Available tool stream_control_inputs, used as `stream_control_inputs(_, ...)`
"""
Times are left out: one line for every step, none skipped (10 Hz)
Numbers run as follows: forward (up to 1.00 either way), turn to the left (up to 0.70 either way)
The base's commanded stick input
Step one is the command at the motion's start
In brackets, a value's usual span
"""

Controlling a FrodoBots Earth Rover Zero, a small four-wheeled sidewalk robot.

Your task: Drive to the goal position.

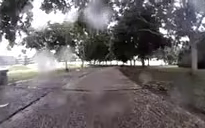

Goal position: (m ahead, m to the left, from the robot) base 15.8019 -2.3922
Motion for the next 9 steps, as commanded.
stream_control_inputs(0.70, 0.00)
stream_control_inputs(0.70, 0.00)
stream_control_inputs(0.70, 0.00)
stream_control_inputs(0.70, 0.00)
stream_control_inputs(0.70, 0.00)
stream_control_inputs(0.70, 0.00)
stream_control_inputs(0.70, 0.00)
stream_control_inputs(0.70, 0.00)
stream_control_inputs(0.70, 0.00)
